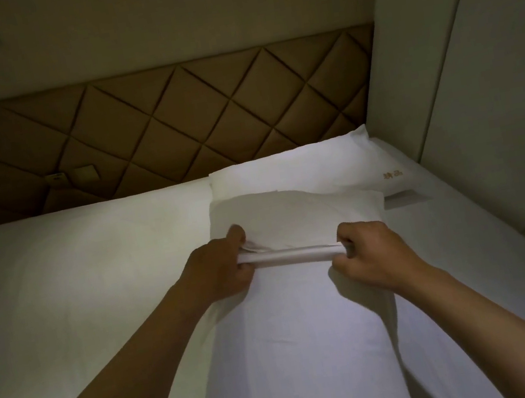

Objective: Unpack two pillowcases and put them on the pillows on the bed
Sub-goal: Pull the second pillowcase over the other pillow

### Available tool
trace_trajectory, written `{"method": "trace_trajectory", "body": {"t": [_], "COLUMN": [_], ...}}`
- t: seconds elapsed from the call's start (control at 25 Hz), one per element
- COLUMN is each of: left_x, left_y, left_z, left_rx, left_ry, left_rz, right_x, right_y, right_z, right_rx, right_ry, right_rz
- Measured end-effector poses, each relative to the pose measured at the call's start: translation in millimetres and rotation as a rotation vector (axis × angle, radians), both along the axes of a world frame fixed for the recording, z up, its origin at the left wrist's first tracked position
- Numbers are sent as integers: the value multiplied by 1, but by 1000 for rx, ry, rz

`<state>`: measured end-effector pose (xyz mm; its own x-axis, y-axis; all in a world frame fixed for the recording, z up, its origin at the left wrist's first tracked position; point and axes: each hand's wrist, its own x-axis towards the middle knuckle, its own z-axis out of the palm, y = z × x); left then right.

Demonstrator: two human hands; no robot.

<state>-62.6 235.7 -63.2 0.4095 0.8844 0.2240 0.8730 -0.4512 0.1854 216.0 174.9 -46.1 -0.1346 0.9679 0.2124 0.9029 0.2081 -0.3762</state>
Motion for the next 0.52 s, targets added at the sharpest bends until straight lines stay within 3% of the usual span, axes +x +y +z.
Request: {"method": "trace_trajectory", "body": {"t": [0.12, 0.24, 0.52], "left_x": [-2, -3, 1], "left_y": [-16, -39, -93], "left_z": [28, 48, 66], "left_rx": [52, -75, -438], "left_ry": [98, 161, 236], "left_rz": [41, 37, -1], "right_x": [-1, 2, -2], "right_y": [-16, -34, -69], "right_z": [10, 22, 27], "right_rx": [107, 94, -181], "right_ry": [-35, -15, 7], "right_rz": [-15, 12, 120]}}
